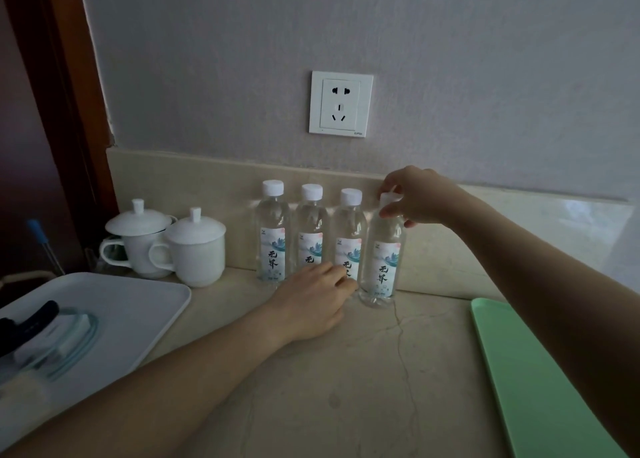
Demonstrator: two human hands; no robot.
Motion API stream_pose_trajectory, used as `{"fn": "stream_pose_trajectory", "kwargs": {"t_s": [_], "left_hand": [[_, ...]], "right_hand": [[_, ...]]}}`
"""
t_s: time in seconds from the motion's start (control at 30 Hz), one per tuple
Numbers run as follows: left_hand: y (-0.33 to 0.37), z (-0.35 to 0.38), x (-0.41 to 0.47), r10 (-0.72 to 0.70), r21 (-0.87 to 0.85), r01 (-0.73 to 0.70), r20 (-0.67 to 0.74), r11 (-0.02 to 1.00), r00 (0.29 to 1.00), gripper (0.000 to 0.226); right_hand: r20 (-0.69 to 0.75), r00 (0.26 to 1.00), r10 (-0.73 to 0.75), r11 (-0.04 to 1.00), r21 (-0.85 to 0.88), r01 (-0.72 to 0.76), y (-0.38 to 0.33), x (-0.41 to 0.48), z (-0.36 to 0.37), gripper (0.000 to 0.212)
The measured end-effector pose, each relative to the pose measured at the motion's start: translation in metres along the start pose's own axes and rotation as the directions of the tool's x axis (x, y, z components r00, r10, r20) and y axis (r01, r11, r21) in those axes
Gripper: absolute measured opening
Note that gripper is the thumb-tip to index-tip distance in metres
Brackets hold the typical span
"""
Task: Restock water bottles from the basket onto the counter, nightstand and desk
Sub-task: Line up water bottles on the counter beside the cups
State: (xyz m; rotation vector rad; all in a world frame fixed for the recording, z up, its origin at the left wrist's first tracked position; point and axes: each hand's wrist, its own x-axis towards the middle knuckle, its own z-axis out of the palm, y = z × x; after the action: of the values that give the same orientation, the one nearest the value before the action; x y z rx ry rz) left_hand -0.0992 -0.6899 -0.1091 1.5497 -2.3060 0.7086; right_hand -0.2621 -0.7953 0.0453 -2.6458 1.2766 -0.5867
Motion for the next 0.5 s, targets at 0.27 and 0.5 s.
{"fn": "stream_pose_trajectory", "kwargs": {"t_s": [0.27, 0.5], "left_hand": [[-0.002, -0.01, -0.003, -0.012, -0.025, 0.012, -0.004, 1.0, 1.0, 0.036], [-0.046, -0.027, -0.029, -0.536, -0.302, 0.442, -0.496, 0.844, 0.684, 0.037]], "right_hand": [[0.008, 1.0, -0.004, 1.0, -0.003, 0.004, 0.005, 0.0, -0.001, 0.042], [0.032, 0.999, 0.014, 0.998, 0.055, -0.016, 0.017, -0.006, -0.004, 0.052]]}}
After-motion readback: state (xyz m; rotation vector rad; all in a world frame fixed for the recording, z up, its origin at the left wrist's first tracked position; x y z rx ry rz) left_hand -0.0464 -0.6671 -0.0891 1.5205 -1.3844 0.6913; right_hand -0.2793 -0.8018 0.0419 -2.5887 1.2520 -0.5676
